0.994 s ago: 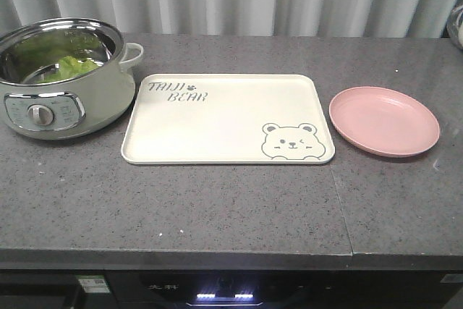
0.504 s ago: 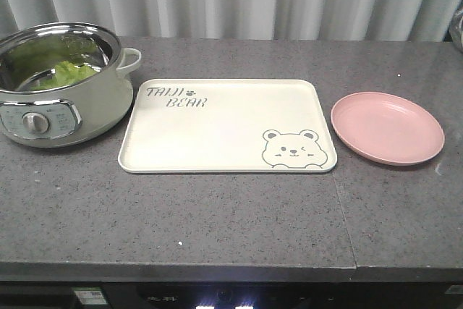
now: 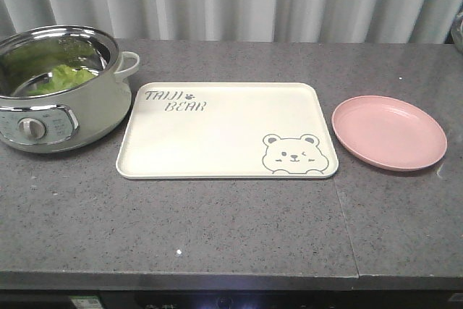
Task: Transfer vegetables to tray and serve
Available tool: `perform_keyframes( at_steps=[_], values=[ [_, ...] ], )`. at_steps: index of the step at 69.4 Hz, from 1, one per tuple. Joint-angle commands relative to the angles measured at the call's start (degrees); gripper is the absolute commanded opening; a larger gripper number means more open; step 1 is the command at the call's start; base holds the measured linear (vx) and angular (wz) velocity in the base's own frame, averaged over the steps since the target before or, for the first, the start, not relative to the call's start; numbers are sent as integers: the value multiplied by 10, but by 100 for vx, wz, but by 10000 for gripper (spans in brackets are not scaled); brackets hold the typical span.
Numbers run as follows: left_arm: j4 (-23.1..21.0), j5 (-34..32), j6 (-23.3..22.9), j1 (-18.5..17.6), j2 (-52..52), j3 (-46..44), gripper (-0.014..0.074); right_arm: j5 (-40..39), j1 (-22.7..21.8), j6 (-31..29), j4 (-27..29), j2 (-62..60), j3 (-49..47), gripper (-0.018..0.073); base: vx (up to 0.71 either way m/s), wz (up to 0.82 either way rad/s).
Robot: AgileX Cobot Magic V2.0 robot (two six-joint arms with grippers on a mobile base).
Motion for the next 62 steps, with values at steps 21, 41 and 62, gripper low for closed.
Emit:
perform_keyframes(
  at_steps=[21, 41, 62],
  values=[
    [-4, -42, 0, 2, -3, 6, -6, -45, -3, 0, -4, -1, 4, -4, 2, 0],
    [-4, -42, 0, 2, -3, 6, -6, -45, -3, 0, -4, -1, 4, -4, 2, 0],
    [-4, -42, 0, 2, -3, 6, -6, -45, -3, 0, -4, -1, 4, -4, 2, 0]
  ],
)
